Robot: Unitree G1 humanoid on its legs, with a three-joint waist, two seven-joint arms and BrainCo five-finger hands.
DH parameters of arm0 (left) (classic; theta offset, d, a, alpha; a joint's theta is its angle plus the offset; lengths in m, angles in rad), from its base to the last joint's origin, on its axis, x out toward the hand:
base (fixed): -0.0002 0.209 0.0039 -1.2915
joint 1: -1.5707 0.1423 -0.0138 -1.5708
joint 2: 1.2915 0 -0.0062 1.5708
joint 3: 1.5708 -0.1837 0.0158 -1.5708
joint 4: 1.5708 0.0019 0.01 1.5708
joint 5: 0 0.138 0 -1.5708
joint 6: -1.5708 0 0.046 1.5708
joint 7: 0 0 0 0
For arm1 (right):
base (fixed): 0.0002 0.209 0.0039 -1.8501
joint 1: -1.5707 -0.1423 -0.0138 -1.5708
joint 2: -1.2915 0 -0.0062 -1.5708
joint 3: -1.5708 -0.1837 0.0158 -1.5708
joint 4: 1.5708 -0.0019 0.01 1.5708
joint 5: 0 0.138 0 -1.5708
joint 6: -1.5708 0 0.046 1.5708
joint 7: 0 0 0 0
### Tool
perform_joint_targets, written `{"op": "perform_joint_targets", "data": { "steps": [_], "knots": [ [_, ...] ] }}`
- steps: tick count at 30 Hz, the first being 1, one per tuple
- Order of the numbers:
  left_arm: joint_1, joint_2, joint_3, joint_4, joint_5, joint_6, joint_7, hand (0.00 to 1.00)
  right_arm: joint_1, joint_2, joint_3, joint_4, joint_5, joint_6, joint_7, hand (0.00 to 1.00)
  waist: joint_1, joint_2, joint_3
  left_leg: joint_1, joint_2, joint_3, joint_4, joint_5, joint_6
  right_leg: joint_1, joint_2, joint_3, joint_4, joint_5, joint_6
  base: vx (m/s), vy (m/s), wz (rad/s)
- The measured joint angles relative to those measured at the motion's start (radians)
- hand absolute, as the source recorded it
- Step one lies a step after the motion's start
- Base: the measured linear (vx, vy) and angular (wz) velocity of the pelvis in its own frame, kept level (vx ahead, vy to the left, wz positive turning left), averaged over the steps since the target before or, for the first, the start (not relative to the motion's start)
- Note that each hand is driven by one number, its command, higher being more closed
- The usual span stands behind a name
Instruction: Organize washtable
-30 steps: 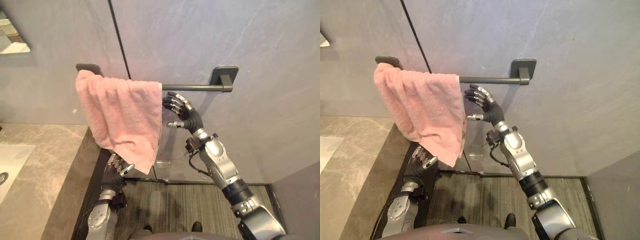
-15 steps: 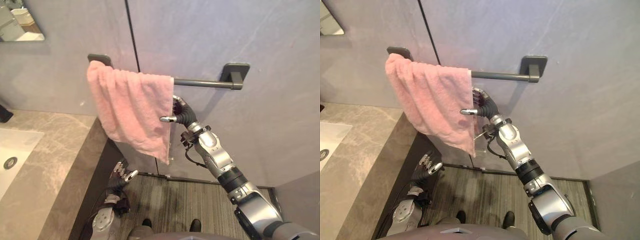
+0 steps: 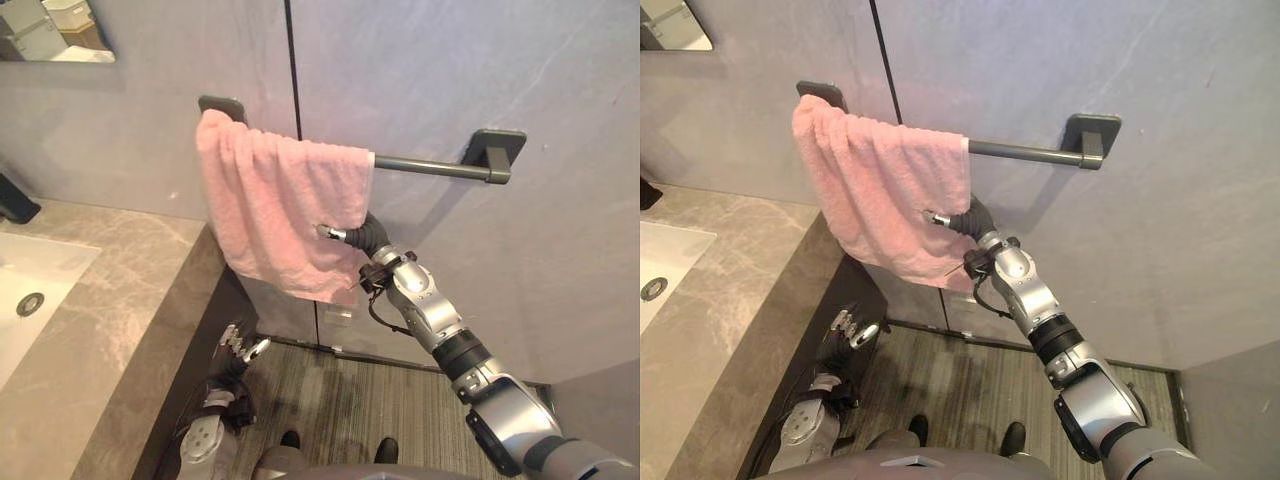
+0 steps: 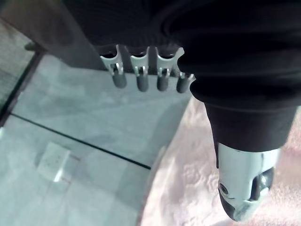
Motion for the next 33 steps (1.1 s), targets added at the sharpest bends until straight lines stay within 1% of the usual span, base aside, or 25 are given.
{"op": "perform_joint_targets", "data": {
  "steps": [4,7,9,12,15,16,18,19,21,22,23,25,28,33],
  "knots": [
    [0.0,0.0,0.055,-0.077,-0.004,-0.001,0.015,0.0,0.001,-0.001,-0.011,0.0,-0.001,0.0,0.002,1.0,-0.001,-0.004,0.004,0.001,-0.001,0.0,0.0,0.003,-0.001,0.001,0.0,0.0,0.0,0.0,0.0,0.0,0.0,0.0],
    [-0.004,0.001,0.095,-0.12,-0.004,-0.009,0.024,0.0,0.024,0.0,-0.046,-0.007,-0.003,-0.001,0.003,1.0,-0.001,-0.005,0.004,0.004,-0.001,-0.001,-0.001,0.004,0.0,0.005,-0.001,0.0,0.0,0.0,0.0,0.0,0.0,0.0],
    [-0.002,0.0,0.125,-0.134,-0.004,-0.013,0.026,0.0,0.065,-0.001,-0.099,-0.045,-0.003,-0.003,0.002,1.0,-0.002,-0.005,0.005,0.008,-0.002,-0.001,-0.006,0.005,0.003,0.008,-0.001,0.0,0.0,0.0,0.0,0.0,0.0,0.0],
    [-0.001,0.0,0.143,-0.161,-0.004,-0.017,0.027,0.0,0.109,-0.002,-0.163,-0.073,-0.011,-0.003,0.001,1.0,-0.002,-0.007,0.009,0.01,-0.002,0.001,-0.01,0.007,0.006,0.008,-0.002,0.0,0.0,-0.001,0.0,-0.01,0.001,-0.01],
    [0.001,-0.006,0.183,-0.194,-0.004,-0.02,0.027,0.0,0.136,-0.004,-0.226,-0.083,-0.021,-0.007,0.001,1.0,-0.013,-0.008,0.015,0.023,-0.003,0.01,-0.032,0.016,0.001,0.009,-0.004,-0.001,0.0,-0.007,0.006,-0.04,0.004,-0.02],
    [0.002,-0.007,0.203,-0.2,-0.004,-0.022,0.027,0.0,0.145,-0.004,-0.252,-0.084,-0.021,-0.014,-0.001,1.0,-0.021,-0.007,0.016,0.03,-0.004,0.015,-0.04,0.021,0.001,0.01,-0.006,-0.001,0.0,-0.007,0.007,0.0,0.0,0.0],
    [0.0,-0.007,0.219,-0.201,-0.004,-0.023,0.027,0.0,0.155,-0.006,-0.281,-0.088,-0.021,-0.016,-0.001,1.0,-0.025,-0.004,0.019,0.037,-0.004,0.025,-0.047,0.023,0.002,0.011,-0.007,0.0,0.0,-0.008,0.007,-0.02,0.013,-0.05],
    [-0.001,-0.007,0.227,-0.203,-0.004,-0.023,0.027,0.0,0.179,-0.013,-0.318,-0.116,-0.021,-0.017,-0.013,1.0,-0.026,0.0,0.024,0.038,-0.004,0.033,-0.047,0.024,0.002,0.011,-0.009,0.0,-0.001,-0.009,0.005,-0.01,0.014,-0.04],
    [0.001,-0.009,0.241,-0.214,-0.004,-0.023,0.028,0.0,0.19,-0.027,-0.329,-0.12,-0.02,-0.025,-0.015,1.0,-0.031,0.001,0.029,0.04,-0.005,0.038,-0.048,0.024,0.003,0.01,-0.01,0.002,-0.002,-0.009,0.004,0.0,0.013,-0.04],
    [0.001,-0.009,0.244,-0.217,-0.004,-0.023,0.028,0.0,0.191,-0.029,-0.33,-0.121,-0.02,-0.026,-0.015,1.0,-0.032,0.001,0.029,0.04,-0.005,0.038,-0.048,0.024,0.003,0.01,-0.01,0.002,-0.002,-0.009,0.004,0.0,0.0,0.0],
    [0.001,-0.009,0.248,-0.232,-0.012,-0.023,0.033,0.0,0.196,-0.034,-0.33,-0.128,-0.021,-0.027,-0.015,1.0,-0.042,0.001,0.029,0.04,-0.005,0.039,-0.049,0.026,0.003,0.01,-0.01,0.002,-0.002,-0.009,0.004,0.0,0.0,0.0],
    [-0.006,-0.009,0.246,-0.237,-0.021,-0.026,0.035,0.0,0.204,-0.034,-0.332,-0.144,-0.021,-0.026,-0.022,1.0,-0.049,0.002,0.03,0.043,-0.004,0.04,-0.048,0.029,0.0,0.009,-0.01,0.002,-0.001,-0.006,0.009,0.04,0.001,-0.01],
    [-0.04,-0.003,0.225,-0.236,-0.021,-0.026,0.045,0.0,0.216,-0.04,-0.334,-0.154,-0.021,-0.036,-0.023,1.0,-0.051,0.003,0.03,0.051,-0.003,0.049,-0.047,0.037,-0.001,0.007,-0.009,0.011,0.0,0.003,0.005,0.05,0.006,-0.07],
    [-0.179,0.035,0.121,-0.221,-0.018,-0.027,0.067,0.0,0.212,-0.04,-0.326,-0.154,-0.02,-0.038,-0.034,1.0,-0.055,0.004,0.031,0.051,-0.004,0.067,-0.045,0.035,0.0,0.0,-0.01,0.034,-0.002,0.012,0.006,-0.01,0.012,-0.1]
  ]
}}
